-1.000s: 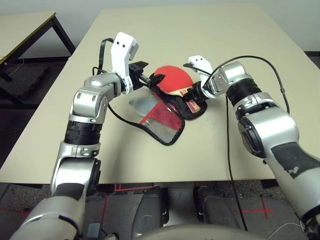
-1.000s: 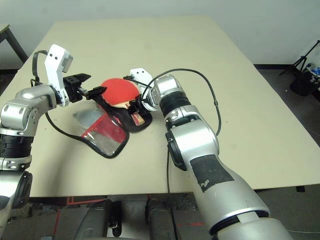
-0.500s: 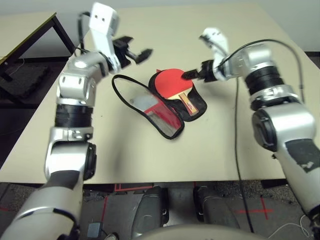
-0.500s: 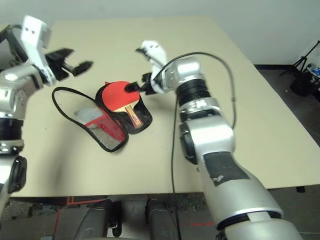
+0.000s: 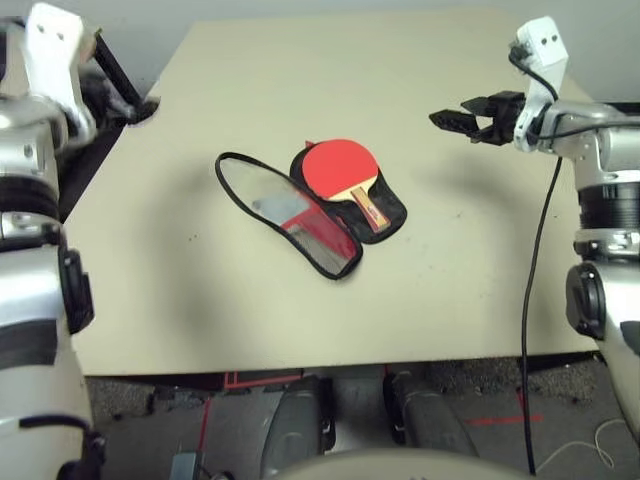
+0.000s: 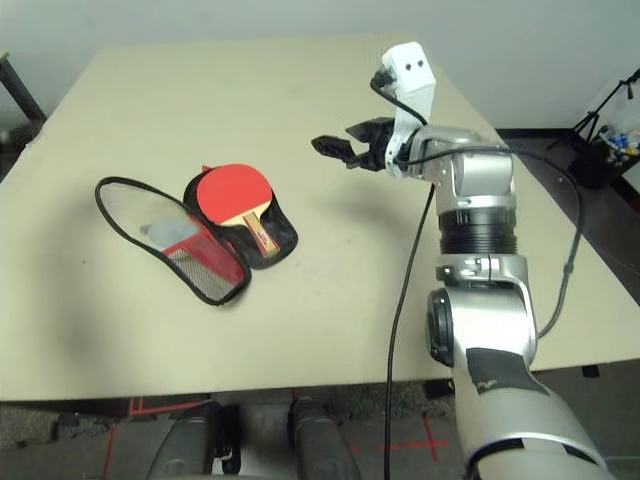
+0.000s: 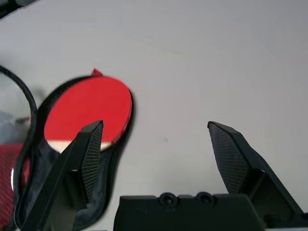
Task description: Store the ping-pong paddle in its case and zip it.
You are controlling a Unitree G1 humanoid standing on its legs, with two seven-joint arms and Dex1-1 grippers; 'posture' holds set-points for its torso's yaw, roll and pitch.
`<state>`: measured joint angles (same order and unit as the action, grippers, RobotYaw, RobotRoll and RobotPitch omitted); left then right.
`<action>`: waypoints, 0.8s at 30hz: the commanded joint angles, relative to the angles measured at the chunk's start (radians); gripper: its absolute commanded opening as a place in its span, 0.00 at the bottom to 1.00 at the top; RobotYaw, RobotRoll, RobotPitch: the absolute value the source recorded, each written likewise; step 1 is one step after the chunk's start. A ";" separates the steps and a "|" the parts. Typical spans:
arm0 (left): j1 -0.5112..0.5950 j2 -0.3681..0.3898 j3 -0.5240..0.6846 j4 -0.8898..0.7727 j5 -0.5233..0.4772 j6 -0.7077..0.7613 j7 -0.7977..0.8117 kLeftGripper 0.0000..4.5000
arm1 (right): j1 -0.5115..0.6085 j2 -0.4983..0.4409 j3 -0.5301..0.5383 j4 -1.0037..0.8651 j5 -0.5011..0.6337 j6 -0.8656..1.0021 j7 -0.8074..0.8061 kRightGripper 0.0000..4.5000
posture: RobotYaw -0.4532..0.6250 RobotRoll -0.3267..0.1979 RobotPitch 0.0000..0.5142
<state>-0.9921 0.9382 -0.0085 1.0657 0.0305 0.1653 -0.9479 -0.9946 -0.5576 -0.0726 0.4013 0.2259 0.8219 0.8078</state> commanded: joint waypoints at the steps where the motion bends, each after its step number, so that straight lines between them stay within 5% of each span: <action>1: 0.110 -0.028 -0.019 -0.214 -0.055 0.111 -0.165 1.00 | 0.030 -0.026 0.004 -0.059 0.017 -0.002 0.010 0.99 | 0.42 0.62 0.19; 5: 0.211 -0.090 -0.030 -0.564 -0.147 0.335 -0.229 1.00 | 0.048 -0.045 0.011 -0.077 0.020 0.009 0.017 0.99 | 0.42 0.62 0.19; 9: 0.146 -0.133 -0.029 -0.742 -0.226 0.511 -0.258 1.00 | 0.054 -0.056 0.011 -0.086 0.031 0.025 0.022 0.99 | 0.42 0.62 0.18; 15: -0.010 -0.244 -0.020 -0.692 -0.292 0.568 -0.223 1.00 | 0.034 -0.054 -0.013 -0.041 0.035 0.047 -0.016 0.99 | 0.41 0.62 0.17; 24: -0.064 -0.460 -0.059 -0.315 -0.170 0.284 -0.024 1.00 | -0.033 -0.017 -0.118 0.119 0.093 0.188 -0.134 0.99 | 0.40 0.62 0.17</action>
<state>-1.0605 0.4839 -0.0575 0.6999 -0.1685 0.4972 -0.9958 -1.0221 -0.5807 -0.1781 0.5042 0.3021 0.9781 0.6874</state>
